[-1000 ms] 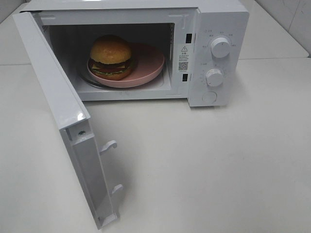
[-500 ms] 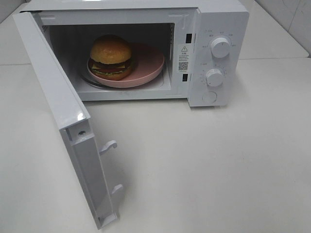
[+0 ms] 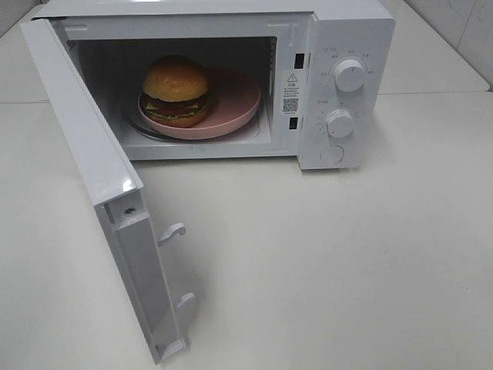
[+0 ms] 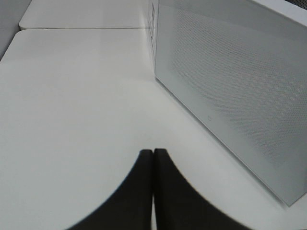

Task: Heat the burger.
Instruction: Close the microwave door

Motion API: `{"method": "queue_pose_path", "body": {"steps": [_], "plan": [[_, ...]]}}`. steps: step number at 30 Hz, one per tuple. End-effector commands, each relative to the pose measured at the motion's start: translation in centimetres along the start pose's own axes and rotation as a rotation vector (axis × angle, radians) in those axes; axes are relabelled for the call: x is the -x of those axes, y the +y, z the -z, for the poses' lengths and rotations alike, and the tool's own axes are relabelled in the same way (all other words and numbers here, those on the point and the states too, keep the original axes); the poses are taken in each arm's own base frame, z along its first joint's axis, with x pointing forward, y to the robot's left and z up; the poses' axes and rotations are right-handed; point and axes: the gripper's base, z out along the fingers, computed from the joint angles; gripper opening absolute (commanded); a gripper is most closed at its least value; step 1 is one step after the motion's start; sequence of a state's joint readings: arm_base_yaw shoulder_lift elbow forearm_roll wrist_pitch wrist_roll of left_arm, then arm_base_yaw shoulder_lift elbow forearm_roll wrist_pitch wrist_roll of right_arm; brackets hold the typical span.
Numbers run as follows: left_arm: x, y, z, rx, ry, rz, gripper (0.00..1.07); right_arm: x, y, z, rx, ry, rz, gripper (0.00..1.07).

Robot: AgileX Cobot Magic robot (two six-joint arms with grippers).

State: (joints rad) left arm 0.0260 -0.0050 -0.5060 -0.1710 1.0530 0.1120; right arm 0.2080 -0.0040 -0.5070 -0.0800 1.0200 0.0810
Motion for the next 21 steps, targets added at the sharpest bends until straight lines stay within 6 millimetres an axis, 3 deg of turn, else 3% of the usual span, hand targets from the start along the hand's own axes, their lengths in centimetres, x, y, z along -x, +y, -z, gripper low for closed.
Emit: {"method": "queue_pose_path", "body": {"steps": [1,11,21], "plan": [[0.1,-0.1,0.3,-0.006,-0.041,-0.002,0.0,-0.1,0.0,0.3,-0.002,-0.031,0.003,0.73],[2.0,0.1,-0.3,0.002,-0.074,-0.008,0.0,-0.1,0.0,0.3,-0.003,-0.032,0.001,0.73],[4.8,0.7,-3.5,0.008,-0.078,0.004,0.0,-0.1,0.0,0.3,-0.003,-0.032,0.001,0.73]]}}
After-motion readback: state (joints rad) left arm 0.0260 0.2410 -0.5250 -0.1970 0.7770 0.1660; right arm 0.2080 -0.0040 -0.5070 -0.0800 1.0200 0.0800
